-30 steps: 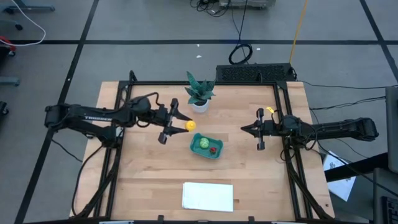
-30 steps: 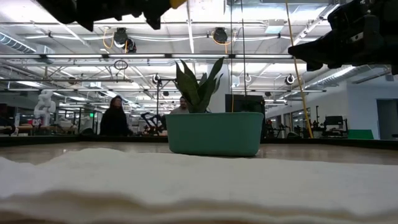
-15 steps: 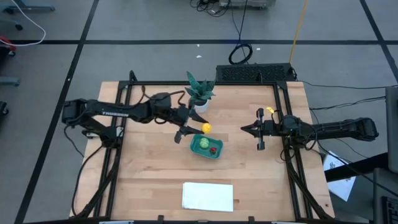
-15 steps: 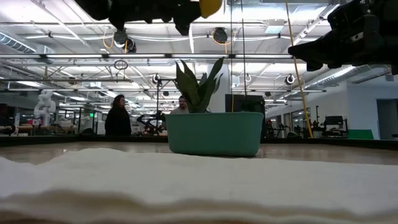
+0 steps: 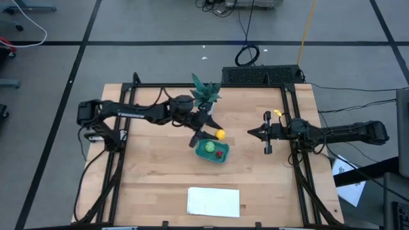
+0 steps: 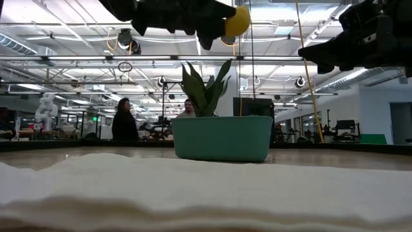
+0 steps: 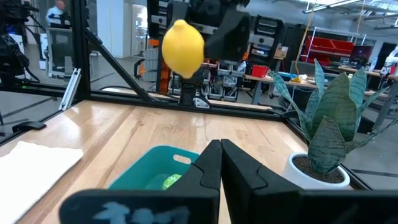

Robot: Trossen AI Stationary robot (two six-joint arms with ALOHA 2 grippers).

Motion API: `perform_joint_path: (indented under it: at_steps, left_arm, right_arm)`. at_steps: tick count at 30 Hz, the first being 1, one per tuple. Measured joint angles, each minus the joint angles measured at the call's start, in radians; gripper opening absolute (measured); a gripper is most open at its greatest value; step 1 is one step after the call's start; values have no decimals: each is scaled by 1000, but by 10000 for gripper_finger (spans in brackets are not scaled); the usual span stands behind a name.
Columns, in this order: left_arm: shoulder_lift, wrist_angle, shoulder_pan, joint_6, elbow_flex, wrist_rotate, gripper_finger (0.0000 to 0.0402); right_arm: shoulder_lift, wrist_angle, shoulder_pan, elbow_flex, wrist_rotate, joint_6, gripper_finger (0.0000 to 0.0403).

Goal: Pick and placing Produce into tupperware
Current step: Put the yellow lemon into the green bin

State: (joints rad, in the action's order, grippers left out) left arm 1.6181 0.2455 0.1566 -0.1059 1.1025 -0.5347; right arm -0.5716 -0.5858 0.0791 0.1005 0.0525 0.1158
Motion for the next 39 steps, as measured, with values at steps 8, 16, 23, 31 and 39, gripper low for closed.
perform_joint_path:
  at_steps: [8,16,23,31,39]
  left_arm:
    - [79,-59,0,-1,46,-7,184]
    - [173,-228,0,-62,159,-7,184]
    - [198,-402,0,-171,213,-3,184]
    - [216,-419,-15,-162,215,122,184]
    - [269,-417,-39,-145,215,173,184]
  right_arm:
    - [-1,0,0,0,0,0,0]
    - [-1,-1,0,0,0,0,0]
    - [-1,0,0,0,0,0,0]
    - [-1,-1,0,0,0,0,0]
    - [-6,-2,0,0,0,0,0]
